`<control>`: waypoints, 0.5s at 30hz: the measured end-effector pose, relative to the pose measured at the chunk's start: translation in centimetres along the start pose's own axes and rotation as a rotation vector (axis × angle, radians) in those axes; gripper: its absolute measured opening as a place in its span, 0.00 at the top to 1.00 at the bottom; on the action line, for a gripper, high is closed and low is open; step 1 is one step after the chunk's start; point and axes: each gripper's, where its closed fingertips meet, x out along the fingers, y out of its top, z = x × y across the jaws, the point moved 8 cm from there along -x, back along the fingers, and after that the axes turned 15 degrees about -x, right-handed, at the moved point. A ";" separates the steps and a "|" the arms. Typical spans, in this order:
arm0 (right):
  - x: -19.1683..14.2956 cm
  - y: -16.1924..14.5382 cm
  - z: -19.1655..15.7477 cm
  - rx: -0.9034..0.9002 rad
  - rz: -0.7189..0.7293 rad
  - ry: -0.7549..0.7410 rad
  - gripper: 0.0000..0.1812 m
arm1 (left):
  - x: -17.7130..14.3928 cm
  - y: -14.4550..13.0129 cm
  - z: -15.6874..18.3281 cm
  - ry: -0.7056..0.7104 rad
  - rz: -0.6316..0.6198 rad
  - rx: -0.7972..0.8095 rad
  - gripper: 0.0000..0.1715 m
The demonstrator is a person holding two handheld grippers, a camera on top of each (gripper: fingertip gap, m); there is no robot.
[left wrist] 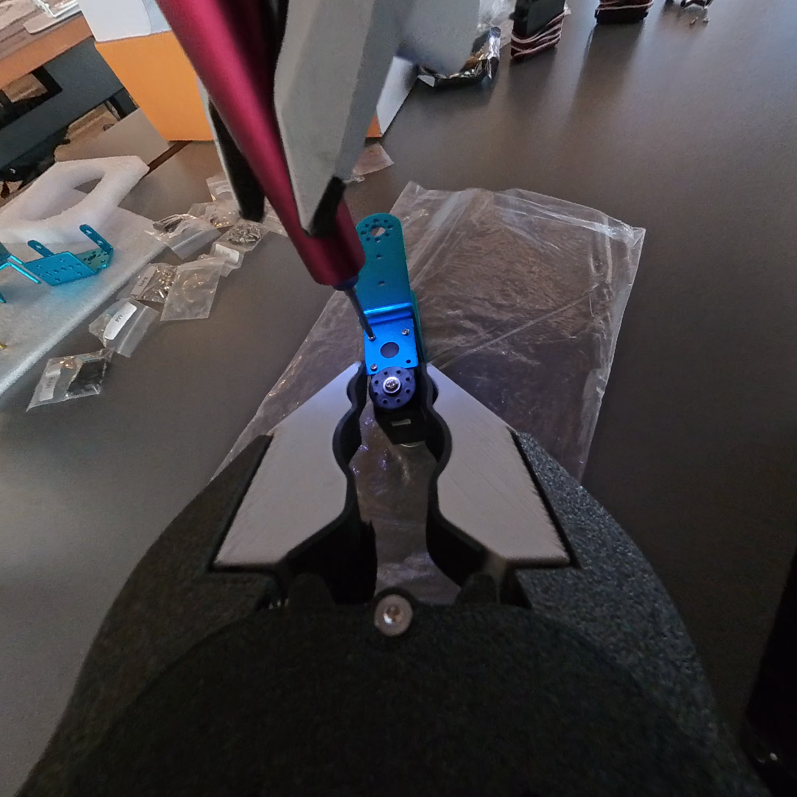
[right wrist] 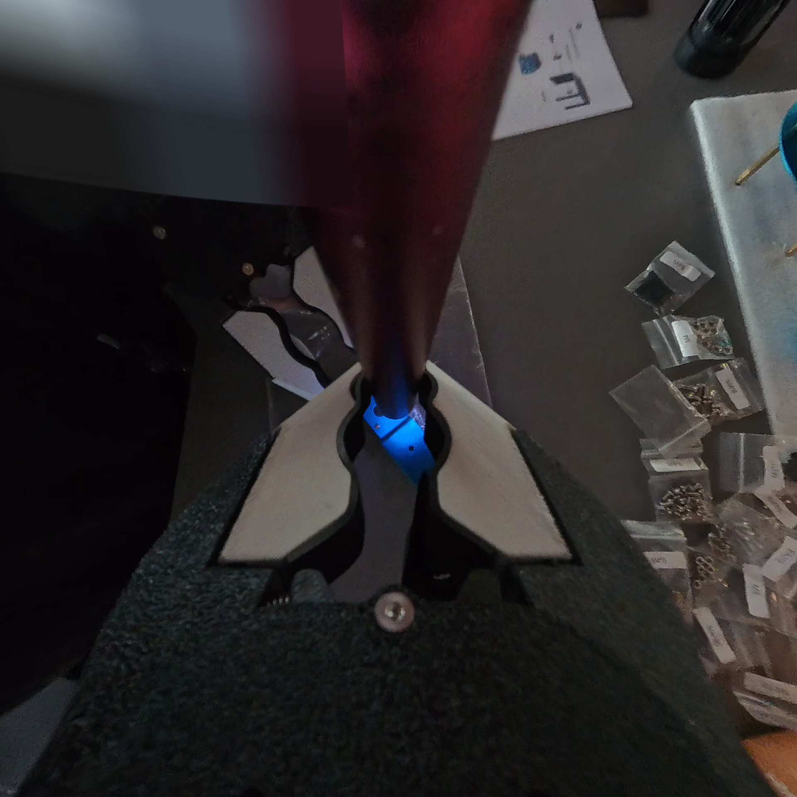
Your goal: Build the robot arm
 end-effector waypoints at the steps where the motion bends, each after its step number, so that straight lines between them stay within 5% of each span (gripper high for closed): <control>1: -0.1 -0.2 0.0 0.002 0.022 -0.005 0.88 | 0.0 0.0 0.0 -0.002 0.000 -0.004 0.87; 15: -0.4 -1.7 -0.6 -0.017 0.181 -0.086 0.89 | -0.1 -0.1 -0.3 0.010 -0.010 0.008 0.86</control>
